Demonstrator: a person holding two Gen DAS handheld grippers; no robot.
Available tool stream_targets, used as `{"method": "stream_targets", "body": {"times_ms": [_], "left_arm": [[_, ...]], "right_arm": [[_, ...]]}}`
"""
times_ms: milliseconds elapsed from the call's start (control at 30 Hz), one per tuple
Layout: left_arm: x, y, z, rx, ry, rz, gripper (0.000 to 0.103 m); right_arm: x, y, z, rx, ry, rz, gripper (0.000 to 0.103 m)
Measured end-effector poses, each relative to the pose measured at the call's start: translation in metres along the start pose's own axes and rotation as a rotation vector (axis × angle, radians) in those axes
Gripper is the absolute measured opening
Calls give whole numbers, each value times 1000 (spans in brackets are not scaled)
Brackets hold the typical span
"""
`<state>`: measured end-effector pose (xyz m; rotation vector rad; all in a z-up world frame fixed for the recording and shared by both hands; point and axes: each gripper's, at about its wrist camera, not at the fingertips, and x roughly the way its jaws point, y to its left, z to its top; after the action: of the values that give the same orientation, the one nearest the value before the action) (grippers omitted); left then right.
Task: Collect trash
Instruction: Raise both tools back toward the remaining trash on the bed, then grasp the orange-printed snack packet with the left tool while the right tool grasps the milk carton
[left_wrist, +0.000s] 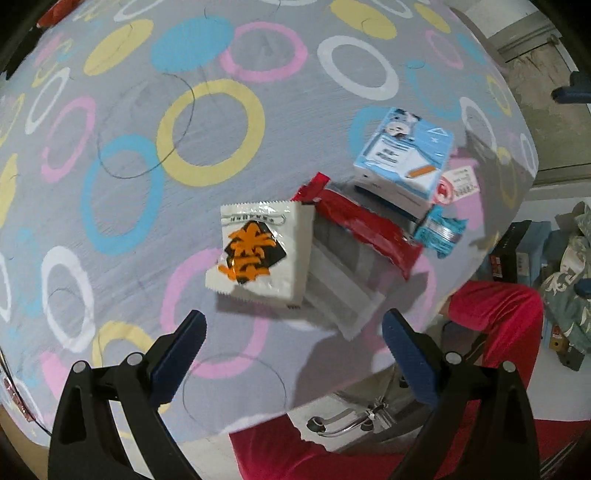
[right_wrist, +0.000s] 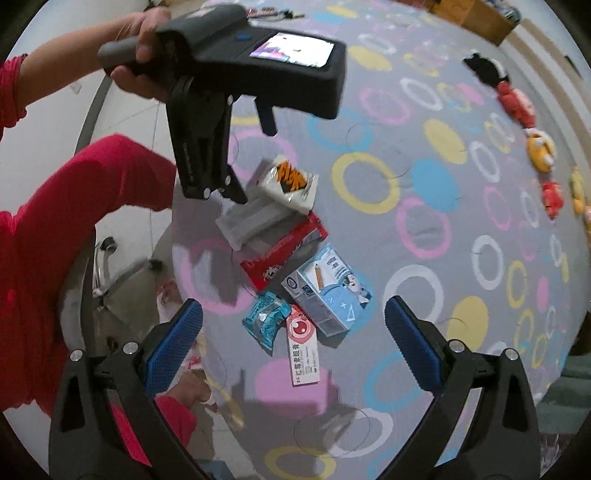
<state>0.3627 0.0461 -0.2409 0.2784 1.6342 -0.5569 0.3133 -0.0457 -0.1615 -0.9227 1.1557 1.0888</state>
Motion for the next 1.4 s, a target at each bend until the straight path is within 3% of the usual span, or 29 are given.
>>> {"method": "stream_targets", "body": {"times_ms": [400,867,1167,1200,1400], "left_arm": [[25,18,20,62,17,-11,93],[44,34,34,102,33,-49,93],[50,33,43,86,-25,-91,91],[47,36,43,79,-34,-86,87],[42,44,42,50,-75,-41,82]], "right_arm": [[86,-31,17,-104,180,114,97],[141,-42,16,-162,279,162,97],[154,-51,14,-124,245,196,93],[154,-54,13,-114,238,197,86],[153,-51,9,-55,184,148,83]]}}
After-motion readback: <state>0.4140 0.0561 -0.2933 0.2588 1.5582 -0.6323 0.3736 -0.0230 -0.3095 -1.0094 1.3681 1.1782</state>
